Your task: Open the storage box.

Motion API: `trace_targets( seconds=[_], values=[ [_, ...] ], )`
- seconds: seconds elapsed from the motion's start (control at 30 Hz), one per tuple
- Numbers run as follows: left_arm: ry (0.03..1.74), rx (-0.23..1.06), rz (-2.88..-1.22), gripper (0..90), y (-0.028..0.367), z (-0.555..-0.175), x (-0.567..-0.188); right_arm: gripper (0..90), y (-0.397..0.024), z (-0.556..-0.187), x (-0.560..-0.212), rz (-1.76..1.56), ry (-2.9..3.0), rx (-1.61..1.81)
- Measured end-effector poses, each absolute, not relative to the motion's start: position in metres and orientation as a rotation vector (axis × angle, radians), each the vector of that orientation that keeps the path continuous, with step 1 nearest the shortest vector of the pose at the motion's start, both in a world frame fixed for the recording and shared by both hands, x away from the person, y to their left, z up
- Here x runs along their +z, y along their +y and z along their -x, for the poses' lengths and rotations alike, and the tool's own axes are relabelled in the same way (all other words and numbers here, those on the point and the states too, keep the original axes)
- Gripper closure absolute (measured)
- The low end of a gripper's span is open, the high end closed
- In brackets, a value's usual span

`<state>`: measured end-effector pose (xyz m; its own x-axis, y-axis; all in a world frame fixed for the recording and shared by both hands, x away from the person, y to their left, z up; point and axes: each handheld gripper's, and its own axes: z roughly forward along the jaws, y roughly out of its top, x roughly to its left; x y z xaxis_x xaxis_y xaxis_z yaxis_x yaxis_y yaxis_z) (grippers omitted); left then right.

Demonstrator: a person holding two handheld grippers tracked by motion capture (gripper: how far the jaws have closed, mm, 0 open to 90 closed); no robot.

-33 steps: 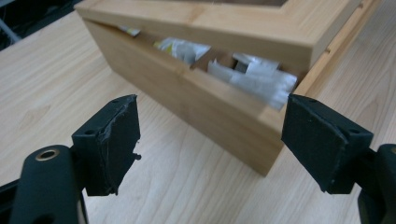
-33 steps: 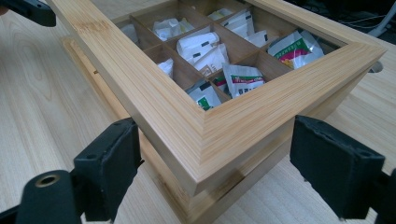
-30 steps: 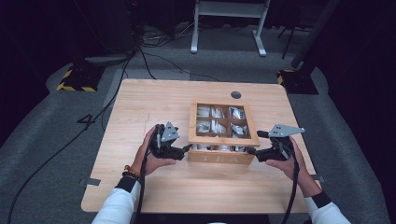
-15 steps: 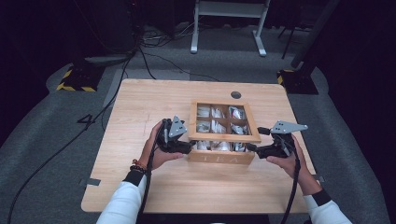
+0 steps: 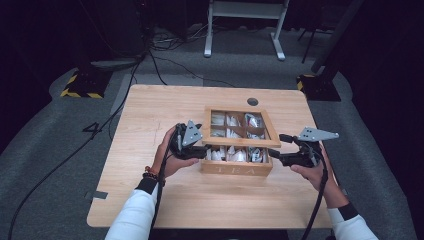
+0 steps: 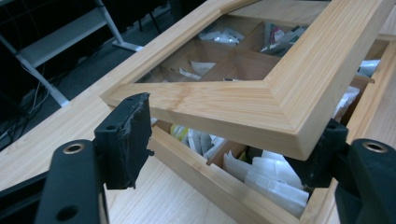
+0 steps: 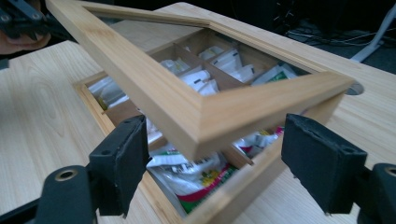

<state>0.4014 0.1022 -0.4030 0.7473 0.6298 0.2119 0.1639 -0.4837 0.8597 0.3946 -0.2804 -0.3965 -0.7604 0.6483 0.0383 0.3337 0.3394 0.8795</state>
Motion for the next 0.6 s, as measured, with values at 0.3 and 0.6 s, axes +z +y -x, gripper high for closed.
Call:
trace_targets(
  seconds=[0.3,0.6],
  values=[
    [0.59,0.632,-1.99,38.6,0.102,-0.407,-0.391,25.5,-0.319,-0.395,-0.415,-0.912,2.237,1.242],
    [0.587,0.599,-1.983,40.5,0.103,-0.414,-0.382,25.5,-0.326,-0.395,-0.437,-0.906,2.308,1.191]
  ],
)
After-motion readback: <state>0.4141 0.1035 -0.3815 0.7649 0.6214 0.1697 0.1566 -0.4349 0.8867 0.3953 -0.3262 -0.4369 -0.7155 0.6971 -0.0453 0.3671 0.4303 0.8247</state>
